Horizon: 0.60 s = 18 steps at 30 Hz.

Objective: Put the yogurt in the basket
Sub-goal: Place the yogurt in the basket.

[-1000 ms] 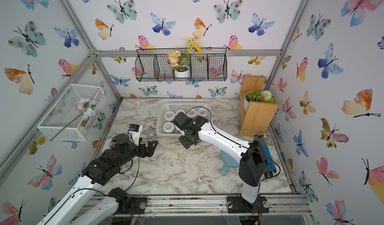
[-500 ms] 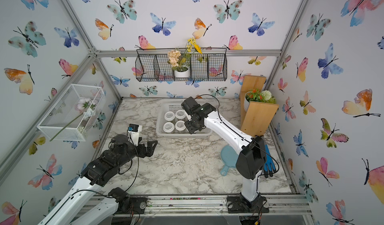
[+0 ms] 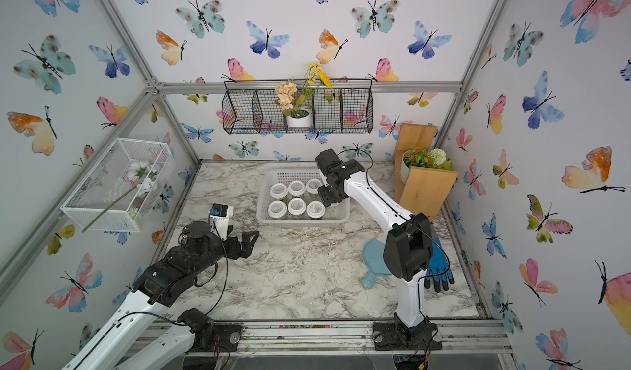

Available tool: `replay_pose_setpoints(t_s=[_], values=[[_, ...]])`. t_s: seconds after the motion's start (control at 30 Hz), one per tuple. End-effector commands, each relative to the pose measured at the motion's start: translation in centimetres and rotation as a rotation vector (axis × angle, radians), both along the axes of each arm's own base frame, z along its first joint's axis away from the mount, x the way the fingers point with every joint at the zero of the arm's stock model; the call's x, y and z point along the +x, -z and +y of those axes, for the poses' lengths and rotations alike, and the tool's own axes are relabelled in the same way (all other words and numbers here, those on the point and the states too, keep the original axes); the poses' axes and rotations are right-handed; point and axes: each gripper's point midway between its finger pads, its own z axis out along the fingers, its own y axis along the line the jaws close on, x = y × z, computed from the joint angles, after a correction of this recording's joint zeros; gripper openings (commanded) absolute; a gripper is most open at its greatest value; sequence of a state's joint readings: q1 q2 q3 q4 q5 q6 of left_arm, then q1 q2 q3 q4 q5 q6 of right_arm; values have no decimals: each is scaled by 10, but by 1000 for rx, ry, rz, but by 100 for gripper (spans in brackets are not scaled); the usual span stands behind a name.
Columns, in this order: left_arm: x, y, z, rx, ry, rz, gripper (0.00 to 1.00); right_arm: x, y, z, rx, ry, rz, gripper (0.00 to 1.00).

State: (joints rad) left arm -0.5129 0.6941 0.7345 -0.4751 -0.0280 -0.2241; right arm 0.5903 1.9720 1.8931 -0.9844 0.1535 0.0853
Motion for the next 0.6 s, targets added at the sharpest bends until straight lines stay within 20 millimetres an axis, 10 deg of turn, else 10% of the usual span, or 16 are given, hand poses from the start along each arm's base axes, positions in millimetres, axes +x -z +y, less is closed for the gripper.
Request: replay_pose_setpoints(t_s=[0.0,0.57], values=[[-4,3,-8,-11,51,5,100,10,8,5,39,8,19,57],[-4,4,-9,-11,55,8,100,14,58,5,10,12,113,62]])
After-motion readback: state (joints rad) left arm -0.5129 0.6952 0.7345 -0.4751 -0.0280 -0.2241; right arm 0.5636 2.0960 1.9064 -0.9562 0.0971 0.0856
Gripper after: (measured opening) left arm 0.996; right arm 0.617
